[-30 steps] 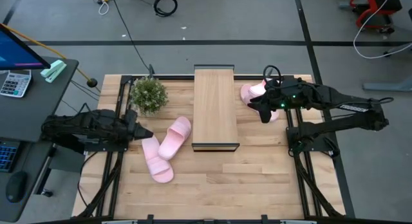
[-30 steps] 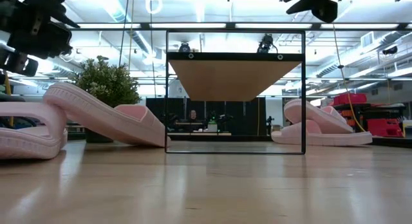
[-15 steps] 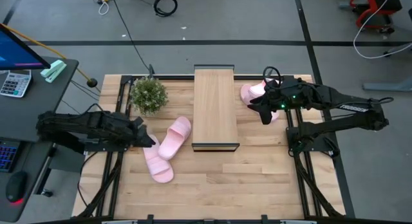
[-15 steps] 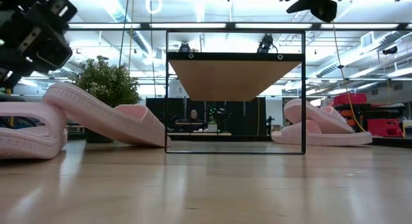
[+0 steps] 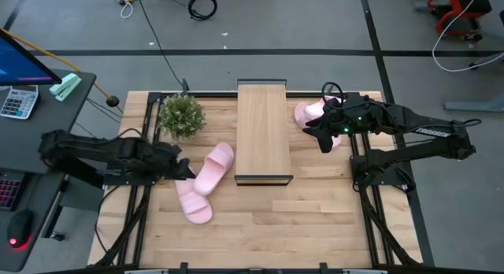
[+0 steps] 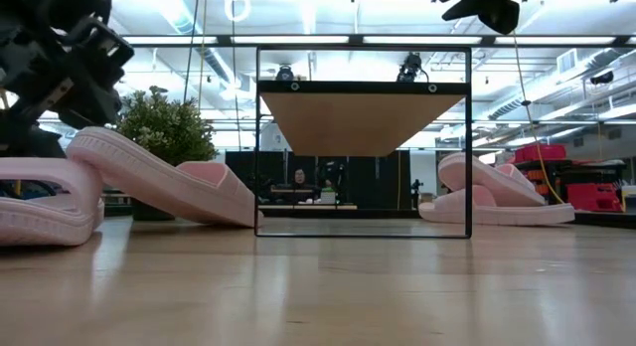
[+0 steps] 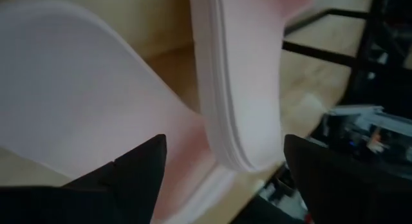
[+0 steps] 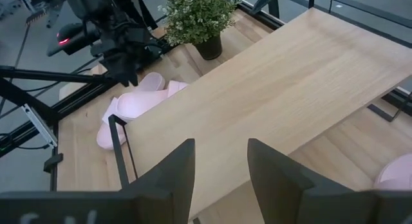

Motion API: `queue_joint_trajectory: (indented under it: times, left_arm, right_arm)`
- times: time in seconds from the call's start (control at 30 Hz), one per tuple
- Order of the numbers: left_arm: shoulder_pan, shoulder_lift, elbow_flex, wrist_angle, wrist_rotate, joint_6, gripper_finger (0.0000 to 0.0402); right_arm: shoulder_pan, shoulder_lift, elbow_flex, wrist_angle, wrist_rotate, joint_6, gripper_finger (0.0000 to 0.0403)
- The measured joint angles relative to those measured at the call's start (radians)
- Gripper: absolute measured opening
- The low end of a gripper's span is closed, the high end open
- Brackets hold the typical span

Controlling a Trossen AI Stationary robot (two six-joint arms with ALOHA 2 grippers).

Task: Pick and place slides into the shelf
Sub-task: Put the pink slide on the shelf

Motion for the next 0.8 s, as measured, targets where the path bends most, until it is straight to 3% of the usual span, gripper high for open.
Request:
queue_joint_trajectory:
  times: [0.57,0.8]
  left_arm:
    - [0.002,0.172,0.0,0.121,-0.176,0.039,0.0366]
    - [0.062,0.282,0.0,0.178,-0.179,0.08,0.0366]
  right_arm:
    - [-0.001,0.0,0.0,0.0,0.001,0.014,0.0149]
    - [-0.001,0.008,0.0,0.003,0.001,0.016,0.0149]
